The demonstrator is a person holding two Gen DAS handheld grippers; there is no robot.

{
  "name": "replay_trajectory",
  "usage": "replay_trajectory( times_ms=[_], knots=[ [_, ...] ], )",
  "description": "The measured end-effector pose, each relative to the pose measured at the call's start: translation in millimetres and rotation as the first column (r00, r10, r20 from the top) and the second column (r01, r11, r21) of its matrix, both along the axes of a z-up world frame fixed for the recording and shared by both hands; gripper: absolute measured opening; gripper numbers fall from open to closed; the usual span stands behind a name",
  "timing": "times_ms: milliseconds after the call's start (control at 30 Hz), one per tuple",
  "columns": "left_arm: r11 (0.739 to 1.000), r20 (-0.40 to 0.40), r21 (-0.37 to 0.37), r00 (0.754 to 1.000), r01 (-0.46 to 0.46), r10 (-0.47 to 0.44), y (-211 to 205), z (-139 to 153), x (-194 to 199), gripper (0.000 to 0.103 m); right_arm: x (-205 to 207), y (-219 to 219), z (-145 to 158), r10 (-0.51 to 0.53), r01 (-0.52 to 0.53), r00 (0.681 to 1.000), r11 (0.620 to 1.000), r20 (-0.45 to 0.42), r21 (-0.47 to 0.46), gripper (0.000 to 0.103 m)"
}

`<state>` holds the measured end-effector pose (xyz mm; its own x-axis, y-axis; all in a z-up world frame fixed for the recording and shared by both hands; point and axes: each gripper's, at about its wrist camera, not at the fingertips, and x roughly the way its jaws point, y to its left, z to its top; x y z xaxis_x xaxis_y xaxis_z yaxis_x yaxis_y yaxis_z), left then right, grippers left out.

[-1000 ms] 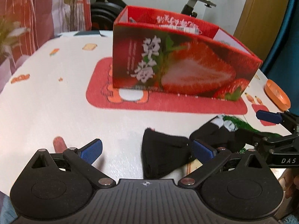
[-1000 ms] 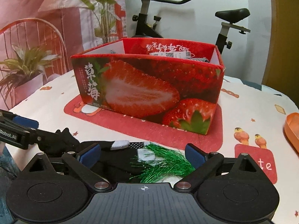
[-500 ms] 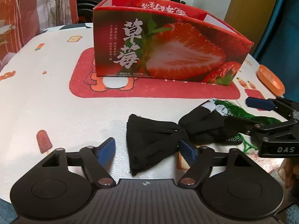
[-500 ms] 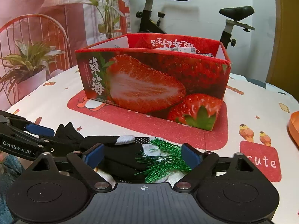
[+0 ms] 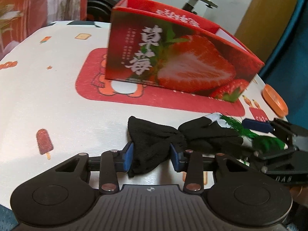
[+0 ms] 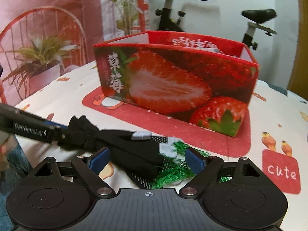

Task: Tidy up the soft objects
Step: 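Lift the black gloves with both grippers off the table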

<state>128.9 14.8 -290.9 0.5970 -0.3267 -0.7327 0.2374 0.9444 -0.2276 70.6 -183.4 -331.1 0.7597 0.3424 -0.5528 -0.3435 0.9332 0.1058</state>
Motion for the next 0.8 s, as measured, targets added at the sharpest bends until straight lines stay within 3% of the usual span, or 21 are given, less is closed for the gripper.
replay_trajectory(
  times_ms=[267, 467, 633, 800],
  knots=[
    [0.998, -0.015, -0.03, 0.998, -0.06, 0.059, 14.2, -0.9, 7.9, 0.044, 14.5, 23.7, 1.4, 0.111, -0.11, 0.994, 0.989, 0.007, -0.097, 0.083],
    [0.994, -0.028, -0.063, 0.995, -0.095, 0.093, 24.5, -2.7, 14.2, 0.046, 31.5, 40.5, 2.6, 0.209, -0.202, 0.978, 0.953, 0.008, -0.226, 0.084],
    [0.991, -0.032, -0.083, 0.994, -0.103, 0.101, 29.0, -4.7, 16.5, 0.046, 48.1, 53.6, -2.9, 0.298, -0.291, 0.954, 0.896, -0.032, -0.335, 0.084],
    [0.981, -0.045, -0.13, 0.989, -0.143, 0.138, 38.3, -6.9, 16.2, 0.046, 66.0, 44.2, -3.3, 0.317, -0.335, 0.941, 0.92, -0.118, -0.201, 0.073]
  ],
)
